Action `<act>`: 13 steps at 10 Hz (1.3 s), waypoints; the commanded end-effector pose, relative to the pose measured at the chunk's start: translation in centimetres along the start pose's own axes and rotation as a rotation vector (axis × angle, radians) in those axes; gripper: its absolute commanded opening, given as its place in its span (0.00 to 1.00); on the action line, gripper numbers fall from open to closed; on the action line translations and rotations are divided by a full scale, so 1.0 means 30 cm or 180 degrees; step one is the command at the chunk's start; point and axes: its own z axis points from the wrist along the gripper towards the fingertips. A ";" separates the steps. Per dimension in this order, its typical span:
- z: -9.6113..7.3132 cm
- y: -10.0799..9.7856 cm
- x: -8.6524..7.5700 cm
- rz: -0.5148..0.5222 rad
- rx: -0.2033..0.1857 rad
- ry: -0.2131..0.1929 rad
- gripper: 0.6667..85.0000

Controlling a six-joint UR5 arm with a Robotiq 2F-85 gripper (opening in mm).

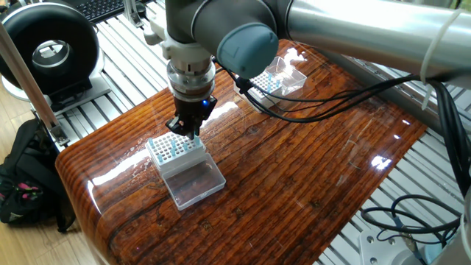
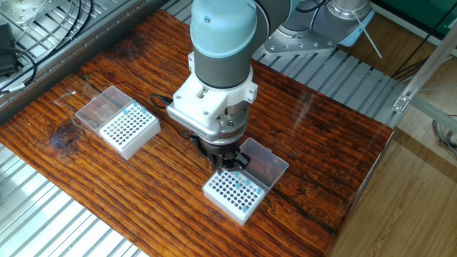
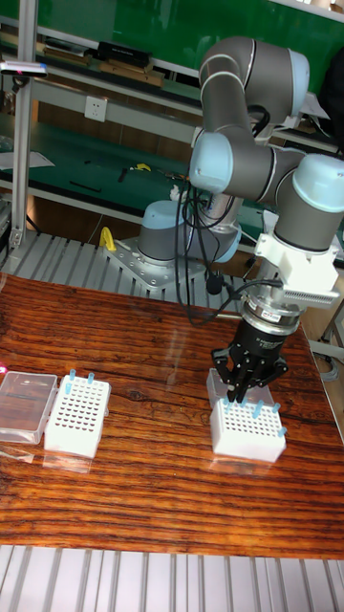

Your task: Transfer all medium pipette tips from one holder to another

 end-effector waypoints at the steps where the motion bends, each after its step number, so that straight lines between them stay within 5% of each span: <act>1: -0.069 -0.007 -0.025 -0.0005 -0.0066 0.0035 0.11; 3: -0.100 -0.006 -0.042 -0.0012 -0.0116 0.0040 0.10; 6: -0.194 -0.077 -0.066 -0.0165 -0.0008 0.0115 0.08; 10: -0.245 -0.257 -0.078 -0.0570 0.0077 0.0105 0.07; 12: -0.236 -0.393 -0.095 -0.0866 0.0259 0.0042 0.06; 13: -0.219 -0.402 -0.097 -0.0913 0.0228 0.0003 0.04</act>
